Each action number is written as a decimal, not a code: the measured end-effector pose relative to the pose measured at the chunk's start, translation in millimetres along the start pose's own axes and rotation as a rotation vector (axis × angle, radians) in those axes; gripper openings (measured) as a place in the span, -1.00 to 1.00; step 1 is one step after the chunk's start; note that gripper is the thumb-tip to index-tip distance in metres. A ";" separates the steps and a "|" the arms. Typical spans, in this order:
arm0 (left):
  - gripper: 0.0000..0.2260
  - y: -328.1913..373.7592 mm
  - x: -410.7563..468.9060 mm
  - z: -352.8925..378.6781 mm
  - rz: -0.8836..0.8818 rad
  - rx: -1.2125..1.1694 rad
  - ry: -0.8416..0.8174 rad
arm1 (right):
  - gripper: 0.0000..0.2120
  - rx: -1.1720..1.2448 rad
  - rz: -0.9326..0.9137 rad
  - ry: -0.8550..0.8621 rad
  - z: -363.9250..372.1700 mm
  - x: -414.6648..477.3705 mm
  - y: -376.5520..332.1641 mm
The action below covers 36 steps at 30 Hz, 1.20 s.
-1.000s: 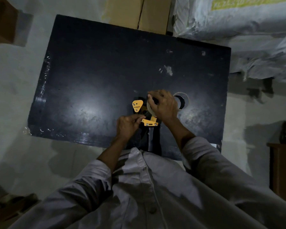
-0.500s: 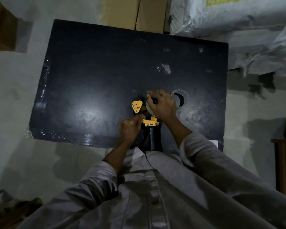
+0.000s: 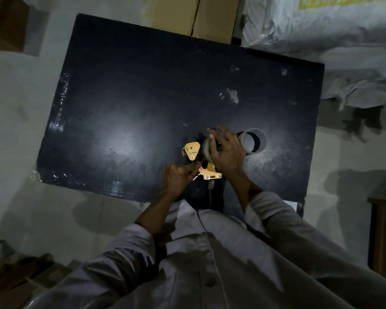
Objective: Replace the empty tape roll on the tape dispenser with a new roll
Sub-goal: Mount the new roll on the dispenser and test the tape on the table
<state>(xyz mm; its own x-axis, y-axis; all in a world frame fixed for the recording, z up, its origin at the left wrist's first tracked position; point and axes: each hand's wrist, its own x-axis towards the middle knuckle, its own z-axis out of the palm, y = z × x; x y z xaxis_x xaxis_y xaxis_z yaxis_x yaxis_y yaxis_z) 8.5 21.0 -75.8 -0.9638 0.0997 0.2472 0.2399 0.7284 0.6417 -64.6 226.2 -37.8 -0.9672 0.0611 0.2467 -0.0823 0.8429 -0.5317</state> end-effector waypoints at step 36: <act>-0.87 -26.4 -67.6 -41.0 -0.401 -0.239 0.003 | -0.64 0.706 0.816 -0.420 -47.5 -133.1 -43.5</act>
<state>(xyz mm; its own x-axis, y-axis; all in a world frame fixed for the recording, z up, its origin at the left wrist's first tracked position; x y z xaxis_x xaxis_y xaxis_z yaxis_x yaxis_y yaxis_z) 72.1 -32.8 -79.7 -0.9856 -0.1603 -0.0530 -0.1315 0.5322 0.8363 79.2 206.8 -9.0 -0.7872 0.1552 -0.5968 0.6156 0.1405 -0.7754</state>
